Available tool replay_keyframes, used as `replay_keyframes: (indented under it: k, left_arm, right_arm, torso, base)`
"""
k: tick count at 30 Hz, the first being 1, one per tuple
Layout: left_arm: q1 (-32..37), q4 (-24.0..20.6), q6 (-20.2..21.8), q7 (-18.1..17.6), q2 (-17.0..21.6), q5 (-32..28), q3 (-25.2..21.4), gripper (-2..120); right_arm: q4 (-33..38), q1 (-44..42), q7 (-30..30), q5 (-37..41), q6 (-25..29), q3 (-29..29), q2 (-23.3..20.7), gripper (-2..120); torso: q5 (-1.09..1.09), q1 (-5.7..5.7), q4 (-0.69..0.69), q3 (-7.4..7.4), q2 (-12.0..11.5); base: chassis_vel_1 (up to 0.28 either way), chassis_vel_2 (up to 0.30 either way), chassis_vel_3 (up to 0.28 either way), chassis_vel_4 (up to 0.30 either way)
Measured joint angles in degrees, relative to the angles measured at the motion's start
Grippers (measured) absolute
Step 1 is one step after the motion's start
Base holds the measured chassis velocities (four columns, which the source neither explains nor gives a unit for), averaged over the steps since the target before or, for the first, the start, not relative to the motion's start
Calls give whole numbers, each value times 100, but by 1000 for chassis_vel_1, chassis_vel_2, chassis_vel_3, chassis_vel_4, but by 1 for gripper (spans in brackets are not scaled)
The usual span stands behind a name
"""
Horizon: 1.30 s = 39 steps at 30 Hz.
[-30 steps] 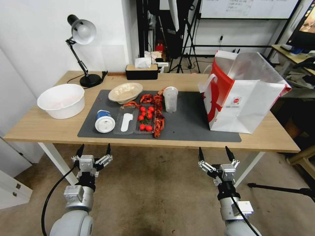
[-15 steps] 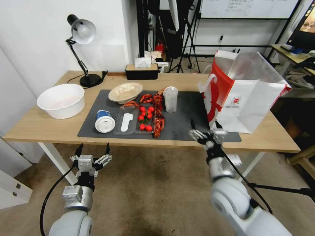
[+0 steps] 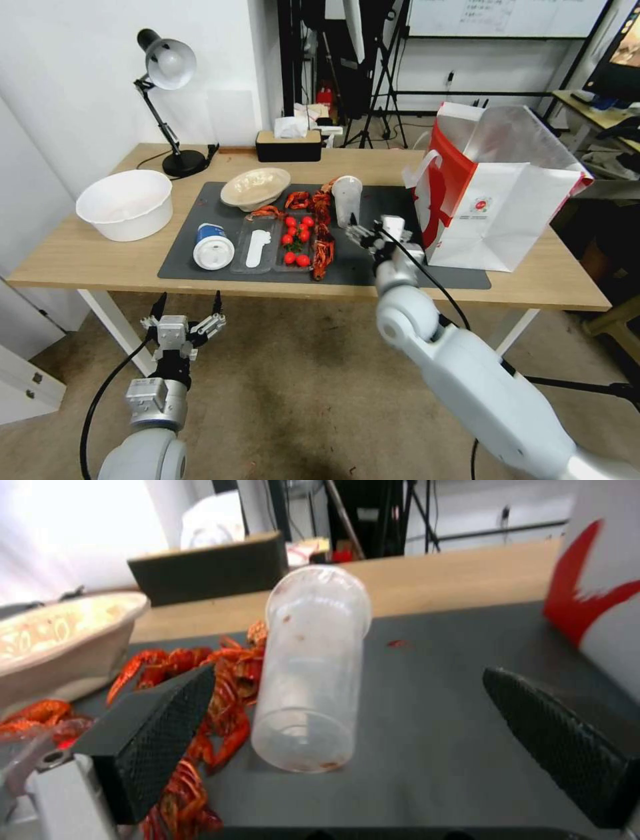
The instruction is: Pick up the trash from the table and place it into the takeout bag.
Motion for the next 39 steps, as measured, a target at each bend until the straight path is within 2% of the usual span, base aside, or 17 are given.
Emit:
replay_keyframes:
  k: [8,14,17,19,21,24,26,27,29,39]
  left_arm:
    - [32,-2,-66,-6,-31,2,-46,100]
    - [34,-4,-84,-9,-35,2,-59,100]
    - [34,4,-94,-12,-31,1,-65,100]
    - [33,8,-95,-12,-30,1,-66,100]
    - [28,21,-101,-14,-23,-3,-67,100]
    - [24,30,-103,-15,-19,-8,-68,100]
    - [15,55,-116,-16,-14,-10,-69,100]
    - [15,55,-116,-16,-14,-10,-69,100]
    - [11,67,-127,-17,-12,-9,-70,100]
    - [9,85,-137,-20,-7,0,-62,100]
  right_arm:
    - [-1022,1174,364,896,-350,-689,374,99]
    - [-1558,1498,427,1154,-424,-902,516,99]
    - [-1830,1587,410,1210,-411,-987,597,92]
    - [-1872,1597,404,1211,-406,-998,610,91]
    - [-2012,1629,378,1219,-387,-1027,673,82]
    - [-2063,1637,367,1219,-380,-1030,713,76]
    - [-2110,1638,348,1217,-366,-1033,762,65]
    - [-2110,1638,348,1217,-366,-1033,762,65]
    - [-2114,1638,320,1205,-358,-1037,771,56]
    - [-2038,1588,293,1148,-328,-1044,710,54]
  torso:
    - [2,0,-1,-1,0]
    - [2,0,-1,-1,0]
    - [2,-1,-1,-1,1]
    - [2,-1,-1,-1,1]
    - [2,0,-1,-1,1]
    - [2,-1,-1,-1,1]
    - [2,-1,0,-1,1]
    - [2,-1,0,-1,1]
    - [2,-1,-1,-1,1]
    - [2,0,-1,-1,1]
  base:
    - [0,0,0,0]
    - [0,0,0,0]
    - [0,0,0,0]
    - [0,0,0,0]
    - [0,0,0,0]
    - [0,0,0,0]
    - [0,0,0,0]
    - [0,0,0,0]
    - [0,0,0,0]
    - [0,0,0,0]
